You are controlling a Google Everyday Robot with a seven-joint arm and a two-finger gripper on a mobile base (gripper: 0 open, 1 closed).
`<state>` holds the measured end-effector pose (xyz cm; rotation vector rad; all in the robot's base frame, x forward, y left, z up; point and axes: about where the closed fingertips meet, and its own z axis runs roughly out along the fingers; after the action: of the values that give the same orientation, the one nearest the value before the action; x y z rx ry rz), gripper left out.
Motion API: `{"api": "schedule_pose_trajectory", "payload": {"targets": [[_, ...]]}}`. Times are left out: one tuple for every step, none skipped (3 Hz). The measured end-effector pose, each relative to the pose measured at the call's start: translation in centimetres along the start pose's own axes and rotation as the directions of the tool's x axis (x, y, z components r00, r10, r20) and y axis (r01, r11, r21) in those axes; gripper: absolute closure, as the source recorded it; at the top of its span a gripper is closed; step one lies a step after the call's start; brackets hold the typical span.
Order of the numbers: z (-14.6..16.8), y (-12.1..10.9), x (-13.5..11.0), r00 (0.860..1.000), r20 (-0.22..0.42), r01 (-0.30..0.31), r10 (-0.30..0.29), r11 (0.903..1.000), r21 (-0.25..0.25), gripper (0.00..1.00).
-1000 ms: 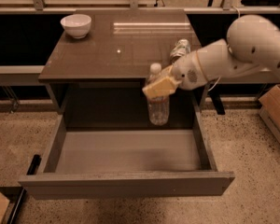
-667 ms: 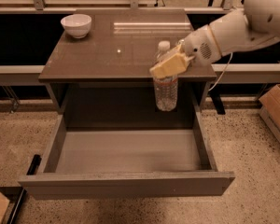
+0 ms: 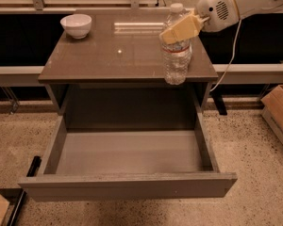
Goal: Pick water bottle from top drawer and place on counter
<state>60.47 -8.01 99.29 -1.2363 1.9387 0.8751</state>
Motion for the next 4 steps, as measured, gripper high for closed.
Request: {"api": "schedule_pose_trajectory", "payload": {"targets": [[0.0,0.0,0.0,1.0,0.002,0.003,-0.003,1.0,-0.001,1.0],[0.3,-0.3,0.1,0.999,0.035,-0.03,0.029,0.9992,0.027,1.0],[1.1,0.1,0.4,0.987,0.121,-0.119,0.108,0.9888,0.09,1.0],[2.8,-0.2,0.0,0.967,0.203,-0.187,0.155,0.9716,0.145,1.0]]}}
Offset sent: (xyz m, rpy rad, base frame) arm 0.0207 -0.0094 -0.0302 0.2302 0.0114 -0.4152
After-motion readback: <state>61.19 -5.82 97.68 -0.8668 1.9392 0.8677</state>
